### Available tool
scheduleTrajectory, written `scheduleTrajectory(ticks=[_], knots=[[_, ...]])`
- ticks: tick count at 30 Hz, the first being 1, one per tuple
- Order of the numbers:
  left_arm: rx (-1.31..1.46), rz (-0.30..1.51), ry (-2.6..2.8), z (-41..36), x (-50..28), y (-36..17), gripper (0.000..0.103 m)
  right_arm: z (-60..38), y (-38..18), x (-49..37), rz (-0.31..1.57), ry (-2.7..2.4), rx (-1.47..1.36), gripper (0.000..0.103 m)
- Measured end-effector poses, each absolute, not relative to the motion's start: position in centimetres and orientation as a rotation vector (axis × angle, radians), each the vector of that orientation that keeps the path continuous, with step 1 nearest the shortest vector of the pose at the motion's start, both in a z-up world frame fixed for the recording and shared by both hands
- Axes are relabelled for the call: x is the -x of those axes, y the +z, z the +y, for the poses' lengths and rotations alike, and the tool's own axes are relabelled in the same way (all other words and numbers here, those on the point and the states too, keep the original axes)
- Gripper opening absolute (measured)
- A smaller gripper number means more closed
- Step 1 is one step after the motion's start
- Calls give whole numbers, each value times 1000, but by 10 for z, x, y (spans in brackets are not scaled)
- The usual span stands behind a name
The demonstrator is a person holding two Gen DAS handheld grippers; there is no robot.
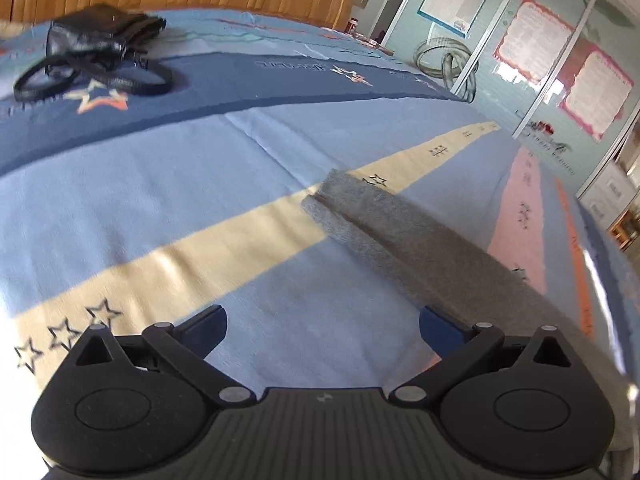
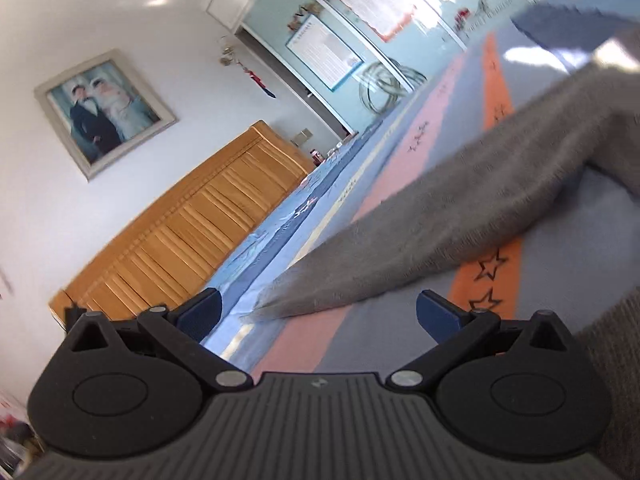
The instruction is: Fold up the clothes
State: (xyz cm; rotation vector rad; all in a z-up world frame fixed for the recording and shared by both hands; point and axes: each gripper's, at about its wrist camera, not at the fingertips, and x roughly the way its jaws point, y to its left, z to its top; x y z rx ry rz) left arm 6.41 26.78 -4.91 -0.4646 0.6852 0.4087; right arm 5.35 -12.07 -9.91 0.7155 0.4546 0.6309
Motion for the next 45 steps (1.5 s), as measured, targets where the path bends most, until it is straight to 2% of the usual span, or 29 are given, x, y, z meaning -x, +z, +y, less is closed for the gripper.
scheduleTrajectory(ticks=[13,19,24,26,38,45], knots=[[9,635,233,168,-147,-24,102,-114,-101,-51,447,651,-703,103],[-131,589,269,177,-192,-29,102,-114,-104,-51,447,653,-729,103],[-191,658,261,188,-219,-55,100,-115,-106,-52,447,656,-746,103],[-220,718,251,191,-226,-70,95,-117,-106,-53,449,657,-754,103],[-223,669,214,218,-225,-87,103,-118,-107,-53,449,655,-761,103],[-240,636,229,241,-233,-90,103,-118,-106,-56,452,656,-765,103]])
